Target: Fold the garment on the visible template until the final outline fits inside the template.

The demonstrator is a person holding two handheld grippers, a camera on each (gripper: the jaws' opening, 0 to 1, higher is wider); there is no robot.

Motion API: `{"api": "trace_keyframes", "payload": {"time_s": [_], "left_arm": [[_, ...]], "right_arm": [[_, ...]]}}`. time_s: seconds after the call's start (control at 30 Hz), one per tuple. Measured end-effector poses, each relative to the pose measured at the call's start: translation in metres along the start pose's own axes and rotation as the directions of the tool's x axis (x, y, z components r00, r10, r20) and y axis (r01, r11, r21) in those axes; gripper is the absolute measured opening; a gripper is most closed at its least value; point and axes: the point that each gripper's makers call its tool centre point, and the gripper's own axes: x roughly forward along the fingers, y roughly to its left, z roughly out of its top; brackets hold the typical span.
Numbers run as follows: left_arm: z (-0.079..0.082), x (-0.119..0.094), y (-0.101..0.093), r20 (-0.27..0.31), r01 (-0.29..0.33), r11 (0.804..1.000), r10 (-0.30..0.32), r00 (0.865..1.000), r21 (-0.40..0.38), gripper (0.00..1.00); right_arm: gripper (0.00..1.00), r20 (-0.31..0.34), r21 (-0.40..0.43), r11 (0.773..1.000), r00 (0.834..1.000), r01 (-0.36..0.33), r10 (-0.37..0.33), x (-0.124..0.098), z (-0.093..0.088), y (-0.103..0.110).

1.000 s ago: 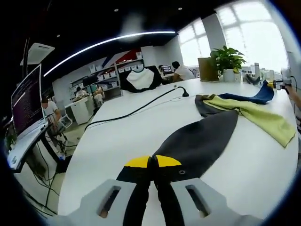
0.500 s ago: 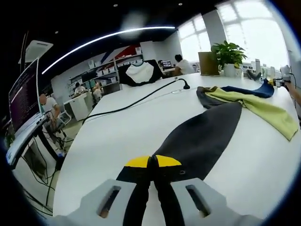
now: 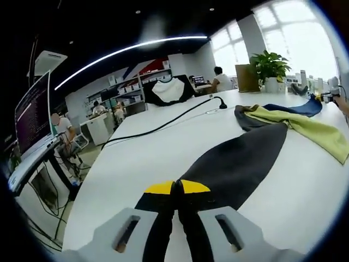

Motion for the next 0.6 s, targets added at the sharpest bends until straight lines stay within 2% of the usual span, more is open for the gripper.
{"api": "trace_keyframes", "payload": {"time_s": [0.2,0.37,0.6], "left_arm": [[-0.01,0.005,0.011,-0.019,-0.02,0.999,0.019,1.0,-0.027,0.03],[-0.014,0.005,0.012,-0.018,-0.017,0.999,0.017,1.0,-0.049,0.03],[-0.016,0.007,0.013,-0.04,-0.012,1.0,0.012,0.999,-0.017,0.03]], "right_arm": [[0.0,-0.018,-0.001,1.0,1.0,0.002,-0.002,0.005,-0.008,-0.006],[0.0,-0.023,0.019,1.0,1.0,-0.006,0.006,0.005,-0.011,-0.006],[0.0,-0.034,0.078,0.997,0.999,-0.016,0.019,0.009,-0.01,-0.012]]}}
